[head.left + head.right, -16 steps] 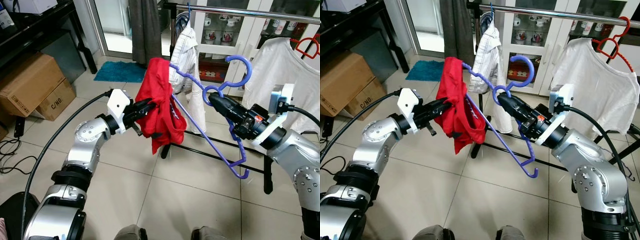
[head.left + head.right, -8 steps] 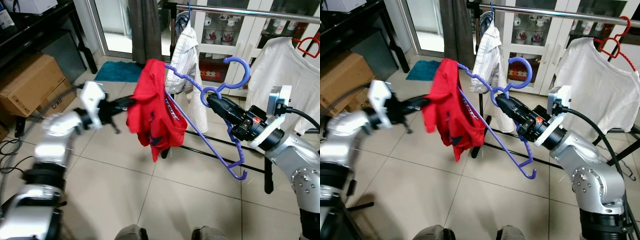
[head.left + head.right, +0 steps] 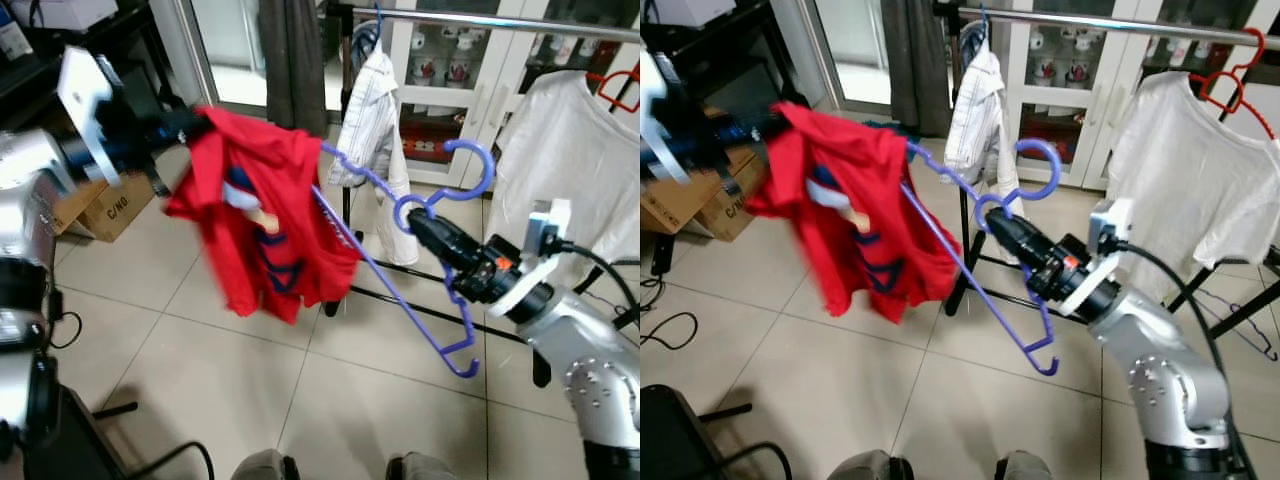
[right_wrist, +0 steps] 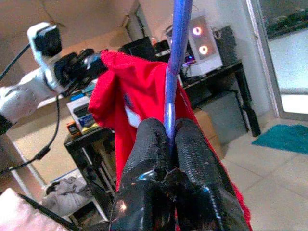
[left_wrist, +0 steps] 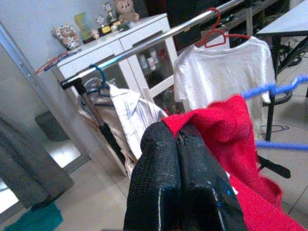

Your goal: Hang hanger

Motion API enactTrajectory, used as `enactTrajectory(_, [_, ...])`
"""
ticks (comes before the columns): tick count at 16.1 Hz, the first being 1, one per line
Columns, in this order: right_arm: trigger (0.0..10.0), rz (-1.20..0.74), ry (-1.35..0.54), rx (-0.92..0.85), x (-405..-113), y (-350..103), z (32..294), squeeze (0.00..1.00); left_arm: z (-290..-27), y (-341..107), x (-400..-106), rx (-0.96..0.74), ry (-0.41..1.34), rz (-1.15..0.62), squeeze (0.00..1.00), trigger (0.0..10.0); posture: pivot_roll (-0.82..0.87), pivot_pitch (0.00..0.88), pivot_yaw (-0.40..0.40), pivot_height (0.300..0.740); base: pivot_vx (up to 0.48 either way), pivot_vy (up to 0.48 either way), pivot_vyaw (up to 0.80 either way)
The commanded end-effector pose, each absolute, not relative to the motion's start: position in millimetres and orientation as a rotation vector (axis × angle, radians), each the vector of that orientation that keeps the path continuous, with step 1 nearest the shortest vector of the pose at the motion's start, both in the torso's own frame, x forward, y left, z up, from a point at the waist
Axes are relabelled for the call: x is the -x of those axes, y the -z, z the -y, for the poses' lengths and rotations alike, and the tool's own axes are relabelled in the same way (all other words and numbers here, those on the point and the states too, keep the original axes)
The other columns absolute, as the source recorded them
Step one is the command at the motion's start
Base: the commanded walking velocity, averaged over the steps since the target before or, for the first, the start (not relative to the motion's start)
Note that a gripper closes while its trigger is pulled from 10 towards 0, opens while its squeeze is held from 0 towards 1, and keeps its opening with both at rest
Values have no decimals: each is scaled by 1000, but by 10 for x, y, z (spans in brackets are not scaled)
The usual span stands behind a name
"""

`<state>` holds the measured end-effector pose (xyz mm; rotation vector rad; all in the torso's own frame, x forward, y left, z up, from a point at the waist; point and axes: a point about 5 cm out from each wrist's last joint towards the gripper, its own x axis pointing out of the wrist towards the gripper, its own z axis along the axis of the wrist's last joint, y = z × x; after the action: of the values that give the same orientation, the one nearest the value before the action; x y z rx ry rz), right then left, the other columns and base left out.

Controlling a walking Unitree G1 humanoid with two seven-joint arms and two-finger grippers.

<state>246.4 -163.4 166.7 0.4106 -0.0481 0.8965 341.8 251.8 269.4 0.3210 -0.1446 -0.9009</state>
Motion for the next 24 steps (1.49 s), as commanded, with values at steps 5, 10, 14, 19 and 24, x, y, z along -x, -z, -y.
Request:
enactTrajectory(5, [0,36,-982,-331,-2346,-1530,1449,0,-2499,-2981,-3467,-371,973,168,0,0,-53,0,135,740,0,0,0])
enactTrajectory(10, [0,61,-1025,-314,-2334,-1500,1321,0,-2391,-3034,-3495,-319,1066,174,0,0,-54,0,146,740,0,0,0])
enactTrajectory(14, [0,177,-984,-427,-2355,-1616,1305,0,-2400,-3118,-3521,-270,1059,207,0,0,-51,0,148,740,0,0,0])
enactTrajectory(19, [0,46,-1020,-185,-2292,-1286,1228,0,-2450,-3178,-3564,-189,1013,229,0,0,-42,0,163,740,0,0,0])
enactTrajectory(24, [0,157,-979,-188,-2376,-1412,1013,0,-2315,-3204,-3613,-149,1049,229,0,0,-24,0,179,740,0,0,0])
